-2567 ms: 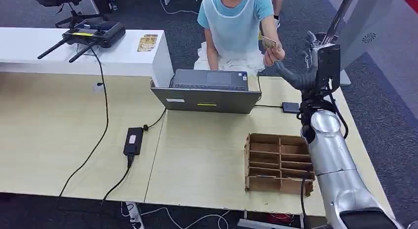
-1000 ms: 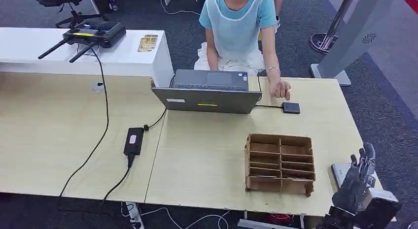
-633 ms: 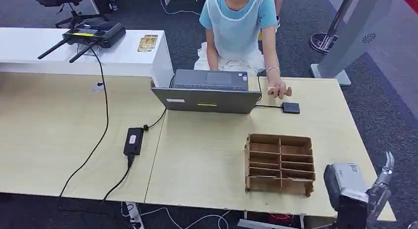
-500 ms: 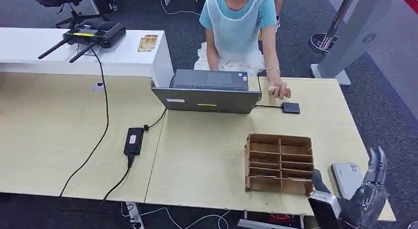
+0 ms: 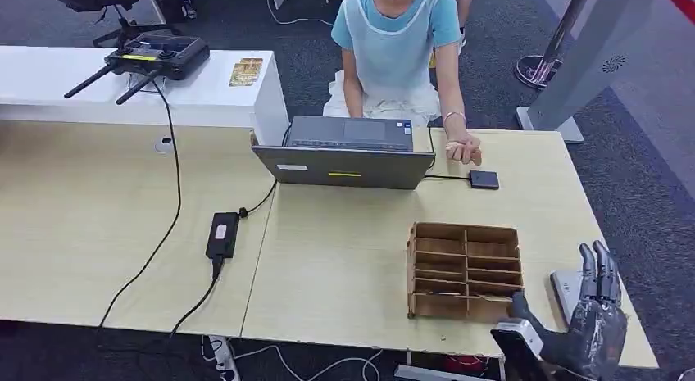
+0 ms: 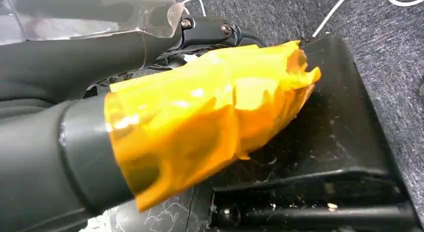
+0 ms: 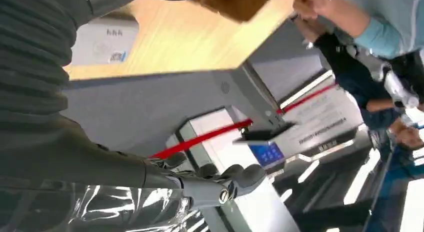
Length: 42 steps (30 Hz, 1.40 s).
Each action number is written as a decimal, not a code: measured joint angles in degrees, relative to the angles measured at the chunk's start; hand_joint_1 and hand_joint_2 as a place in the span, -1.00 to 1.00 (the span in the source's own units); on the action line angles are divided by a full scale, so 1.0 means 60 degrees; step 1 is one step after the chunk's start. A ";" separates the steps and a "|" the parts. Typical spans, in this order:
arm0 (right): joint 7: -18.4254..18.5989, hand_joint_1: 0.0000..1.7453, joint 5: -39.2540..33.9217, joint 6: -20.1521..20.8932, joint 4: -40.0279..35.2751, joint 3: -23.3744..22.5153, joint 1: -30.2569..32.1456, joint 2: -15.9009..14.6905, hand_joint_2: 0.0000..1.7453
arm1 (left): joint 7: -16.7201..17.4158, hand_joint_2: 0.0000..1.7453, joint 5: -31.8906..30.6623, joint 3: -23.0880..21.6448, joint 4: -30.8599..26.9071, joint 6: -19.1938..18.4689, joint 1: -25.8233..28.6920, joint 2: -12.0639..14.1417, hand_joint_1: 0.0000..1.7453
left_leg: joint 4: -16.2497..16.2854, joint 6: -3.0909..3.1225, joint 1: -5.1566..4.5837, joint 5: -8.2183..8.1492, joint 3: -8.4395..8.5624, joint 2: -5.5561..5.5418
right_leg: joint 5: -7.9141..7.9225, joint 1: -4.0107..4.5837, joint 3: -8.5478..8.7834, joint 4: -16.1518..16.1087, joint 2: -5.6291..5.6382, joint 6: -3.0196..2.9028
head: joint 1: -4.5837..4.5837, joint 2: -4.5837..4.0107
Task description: Pass the card to the sensor for recognition and then transmit it.
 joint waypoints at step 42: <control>-0.0252 -1.00 -0.0717 0.2119 0.0969 0.0396 -0.0844 -0.2665 1.00 | -0.0430 -1.00 -0.0058 -0.1303 0.0000 -0.0138 -0.0199 0.0000 -1.00 | 0.0001 0.0002 0.0000 0.0000 0.0005 -0.0002 | 0.0000 0.0000 0.0003 0.0000 -0.0002 0.0000 | 0.0000 -0.0003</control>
